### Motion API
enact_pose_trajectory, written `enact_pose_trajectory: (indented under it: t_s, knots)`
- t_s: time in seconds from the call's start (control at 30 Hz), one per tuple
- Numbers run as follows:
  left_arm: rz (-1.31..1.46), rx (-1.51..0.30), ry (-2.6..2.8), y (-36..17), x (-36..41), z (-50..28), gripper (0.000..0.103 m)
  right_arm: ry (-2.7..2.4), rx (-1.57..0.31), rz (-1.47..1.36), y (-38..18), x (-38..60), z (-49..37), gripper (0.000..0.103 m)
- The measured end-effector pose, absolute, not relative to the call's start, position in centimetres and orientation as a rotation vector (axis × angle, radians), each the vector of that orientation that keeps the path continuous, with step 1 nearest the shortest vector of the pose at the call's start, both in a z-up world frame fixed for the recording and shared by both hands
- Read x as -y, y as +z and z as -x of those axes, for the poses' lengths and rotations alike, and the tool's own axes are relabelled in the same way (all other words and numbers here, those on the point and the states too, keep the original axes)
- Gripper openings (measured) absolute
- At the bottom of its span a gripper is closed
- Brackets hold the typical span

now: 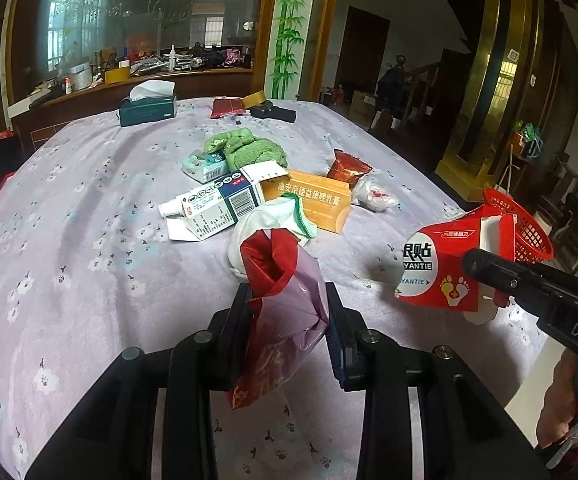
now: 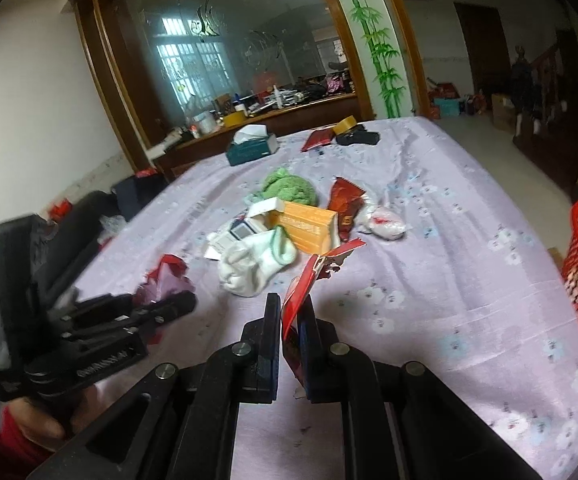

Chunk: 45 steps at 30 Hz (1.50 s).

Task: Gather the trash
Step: 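Hold the snack wrapper in the left gripper while the right gripper holds the plaster box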

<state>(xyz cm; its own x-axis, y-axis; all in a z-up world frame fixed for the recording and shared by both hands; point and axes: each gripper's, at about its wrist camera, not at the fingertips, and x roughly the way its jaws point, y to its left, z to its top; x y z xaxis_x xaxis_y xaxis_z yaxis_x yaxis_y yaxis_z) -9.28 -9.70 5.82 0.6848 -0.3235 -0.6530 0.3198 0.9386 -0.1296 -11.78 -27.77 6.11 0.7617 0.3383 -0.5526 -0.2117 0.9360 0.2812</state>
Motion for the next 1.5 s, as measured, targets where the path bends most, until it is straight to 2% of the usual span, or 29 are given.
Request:
enact_pose_trajectory:
  t_s: [1.5]
  knots:
    - [-0.028, -0.736, -0.326, 4.95, 9.92, 9.25, 0.033, 0.306, -0.641, -0.192, 6.33, 27.48, 12.16, 0.009]
